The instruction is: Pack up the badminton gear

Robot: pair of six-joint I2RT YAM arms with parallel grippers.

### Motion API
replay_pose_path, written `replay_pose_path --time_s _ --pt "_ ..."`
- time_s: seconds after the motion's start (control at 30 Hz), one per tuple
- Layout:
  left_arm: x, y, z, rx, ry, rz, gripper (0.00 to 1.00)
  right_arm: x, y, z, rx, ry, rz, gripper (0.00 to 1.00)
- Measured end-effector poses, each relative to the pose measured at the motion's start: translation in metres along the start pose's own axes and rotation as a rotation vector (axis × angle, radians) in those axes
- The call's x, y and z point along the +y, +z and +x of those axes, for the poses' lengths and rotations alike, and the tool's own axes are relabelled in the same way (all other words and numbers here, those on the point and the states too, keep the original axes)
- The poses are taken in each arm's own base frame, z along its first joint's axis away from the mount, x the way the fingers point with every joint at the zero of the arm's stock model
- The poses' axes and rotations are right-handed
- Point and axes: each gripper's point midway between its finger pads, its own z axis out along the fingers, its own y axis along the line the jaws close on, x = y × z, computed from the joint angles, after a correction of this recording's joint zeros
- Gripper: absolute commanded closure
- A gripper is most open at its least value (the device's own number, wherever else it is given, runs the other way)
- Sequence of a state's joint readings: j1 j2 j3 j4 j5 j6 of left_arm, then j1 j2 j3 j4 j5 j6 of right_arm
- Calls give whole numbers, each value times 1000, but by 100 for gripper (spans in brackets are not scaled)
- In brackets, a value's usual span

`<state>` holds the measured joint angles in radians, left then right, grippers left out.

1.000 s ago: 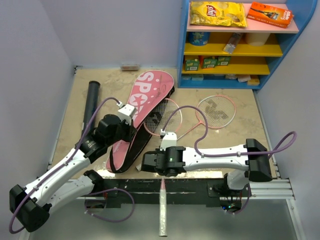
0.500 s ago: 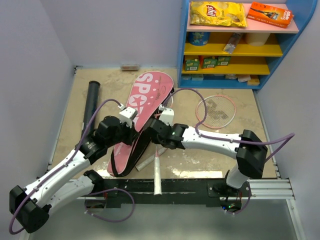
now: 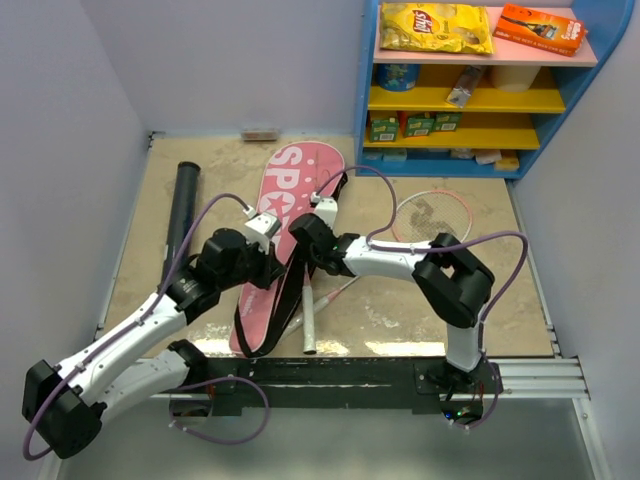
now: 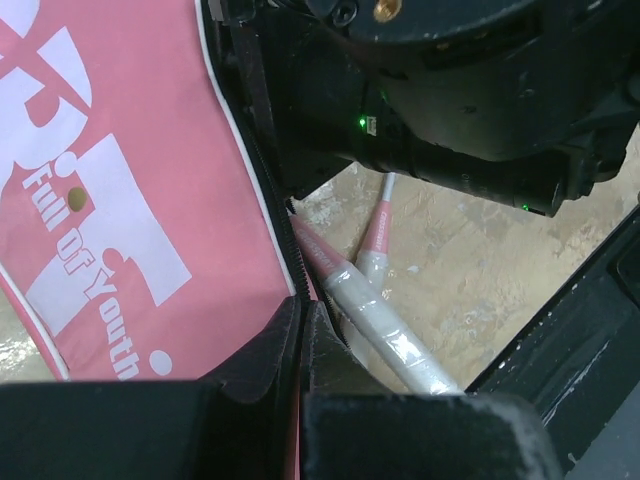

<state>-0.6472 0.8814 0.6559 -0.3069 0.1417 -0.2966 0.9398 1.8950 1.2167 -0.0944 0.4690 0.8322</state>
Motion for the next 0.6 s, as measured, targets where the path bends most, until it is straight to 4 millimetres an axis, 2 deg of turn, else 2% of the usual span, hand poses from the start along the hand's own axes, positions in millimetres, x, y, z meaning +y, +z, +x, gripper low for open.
replay_pose_path --time_s 0.1,0.13,0.3,0.33,0.4,0.6 --pt "-1 4 1 9 -9 5 100 3 1 -1 -4 -1 -22 78" --pt "-1 5 2 11 -12 8 100 3 -1 -3 -9 1 -32 68" --pt "0 11 1 14 -37 5 100 3 -22 -9 -8 6 -75 53" --pt "0 12 1 14 -40 4 100 2 -28 -11 -9 8 -84 47" --pt "0 14 0 11 -48 4 100 -2 -45 -16 -9 10 -100 41" --pt "0 16 1 14 -67 -1 100 -21 -104 -31 -11 19 -151 38"
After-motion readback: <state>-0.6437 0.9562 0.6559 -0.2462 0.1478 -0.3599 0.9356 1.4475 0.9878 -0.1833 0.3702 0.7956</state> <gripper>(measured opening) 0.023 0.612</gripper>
